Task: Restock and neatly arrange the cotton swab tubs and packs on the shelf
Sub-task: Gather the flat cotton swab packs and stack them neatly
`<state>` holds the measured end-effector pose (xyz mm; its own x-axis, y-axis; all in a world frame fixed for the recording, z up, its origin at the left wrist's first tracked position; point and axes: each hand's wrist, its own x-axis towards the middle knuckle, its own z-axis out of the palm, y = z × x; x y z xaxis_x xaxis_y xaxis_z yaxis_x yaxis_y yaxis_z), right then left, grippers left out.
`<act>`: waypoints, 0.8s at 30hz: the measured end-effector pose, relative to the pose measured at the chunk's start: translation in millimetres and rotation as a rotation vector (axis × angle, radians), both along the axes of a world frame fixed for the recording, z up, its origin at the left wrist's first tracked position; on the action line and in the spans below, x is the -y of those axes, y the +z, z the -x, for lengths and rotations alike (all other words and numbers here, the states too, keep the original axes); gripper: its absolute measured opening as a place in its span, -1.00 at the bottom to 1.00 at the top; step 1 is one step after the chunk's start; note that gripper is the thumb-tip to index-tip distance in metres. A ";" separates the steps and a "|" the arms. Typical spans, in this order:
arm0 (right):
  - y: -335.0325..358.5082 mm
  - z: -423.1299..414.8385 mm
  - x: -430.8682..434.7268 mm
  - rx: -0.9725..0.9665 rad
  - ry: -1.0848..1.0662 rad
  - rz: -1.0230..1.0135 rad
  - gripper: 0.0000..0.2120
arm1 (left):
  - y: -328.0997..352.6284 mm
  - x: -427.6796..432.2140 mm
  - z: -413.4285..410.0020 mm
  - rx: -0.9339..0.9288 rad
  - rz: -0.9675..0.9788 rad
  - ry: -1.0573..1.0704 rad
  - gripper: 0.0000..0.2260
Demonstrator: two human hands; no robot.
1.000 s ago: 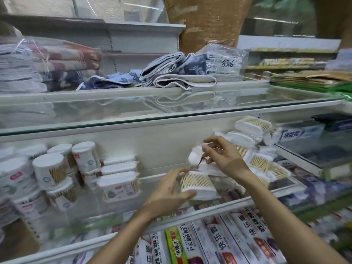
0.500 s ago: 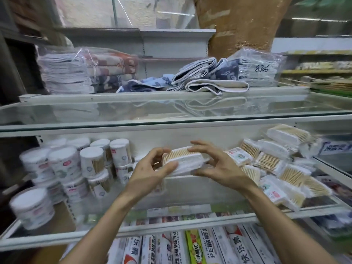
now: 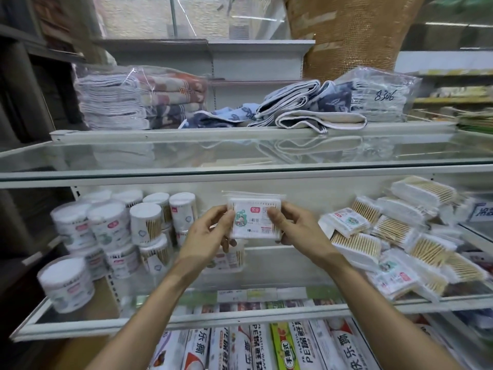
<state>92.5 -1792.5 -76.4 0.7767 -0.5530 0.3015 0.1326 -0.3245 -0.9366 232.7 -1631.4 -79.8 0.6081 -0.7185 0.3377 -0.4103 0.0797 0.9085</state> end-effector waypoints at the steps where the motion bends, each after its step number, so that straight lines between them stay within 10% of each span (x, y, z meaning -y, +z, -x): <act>1: -0.1 -0.9 -1.0 -0.003 0.000 -0.001 -0.66 | -0.3 0.4 -0.1 -0.005 0.005 0.005 -0.68; 24: -69.5 -15.4 -59.4 -0.160 0.042 0.061 -0.54 | -74.5 -70.3 -20.6 0.185 -0.267 0.160 -0.86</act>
